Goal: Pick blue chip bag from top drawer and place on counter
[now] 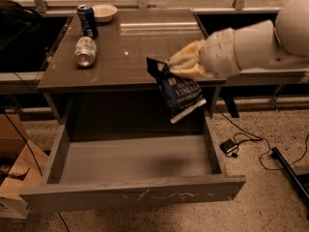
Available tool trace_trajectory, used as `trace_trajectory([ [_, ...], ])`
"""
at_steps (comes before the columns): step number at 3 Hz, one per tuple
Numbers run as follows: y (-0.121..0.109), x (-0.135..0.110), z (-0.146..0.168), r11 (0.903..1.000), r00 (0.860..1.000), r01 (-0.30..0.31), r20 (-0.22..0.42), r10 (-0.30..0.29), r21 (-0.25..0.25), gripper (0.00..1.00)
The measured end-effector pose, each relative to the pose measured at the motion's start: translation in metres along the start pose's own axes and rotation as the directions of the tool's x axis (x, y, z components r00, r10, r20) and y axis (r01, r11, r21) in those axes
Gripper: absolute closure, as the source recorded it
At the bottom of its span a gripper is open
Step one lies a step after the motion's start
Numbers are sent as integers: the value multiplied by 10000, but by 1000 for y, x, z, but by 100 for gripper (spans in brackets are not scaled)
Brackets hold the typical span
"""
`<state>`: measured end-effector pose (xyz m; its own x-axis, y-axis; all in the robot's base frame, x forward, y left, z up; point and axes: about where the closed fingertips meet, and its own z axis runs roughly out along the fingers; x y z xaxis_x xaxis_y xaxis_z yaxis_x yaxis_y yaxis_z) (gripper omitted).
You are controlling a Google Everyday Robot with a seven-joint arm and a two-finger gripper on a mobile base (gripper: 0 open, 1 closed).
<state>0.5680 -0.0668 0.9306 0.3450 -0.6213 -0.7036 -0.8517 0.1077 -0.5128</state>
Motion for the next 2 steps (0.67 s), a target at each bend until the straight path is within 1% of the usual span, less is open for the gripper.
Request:
trace_trajectory([
  [1,-53,-13,7,9995,9999,118,44,-120,308,100],
  [2,-97,-14,35,9996,9992,-200,361,193,203,100],
])
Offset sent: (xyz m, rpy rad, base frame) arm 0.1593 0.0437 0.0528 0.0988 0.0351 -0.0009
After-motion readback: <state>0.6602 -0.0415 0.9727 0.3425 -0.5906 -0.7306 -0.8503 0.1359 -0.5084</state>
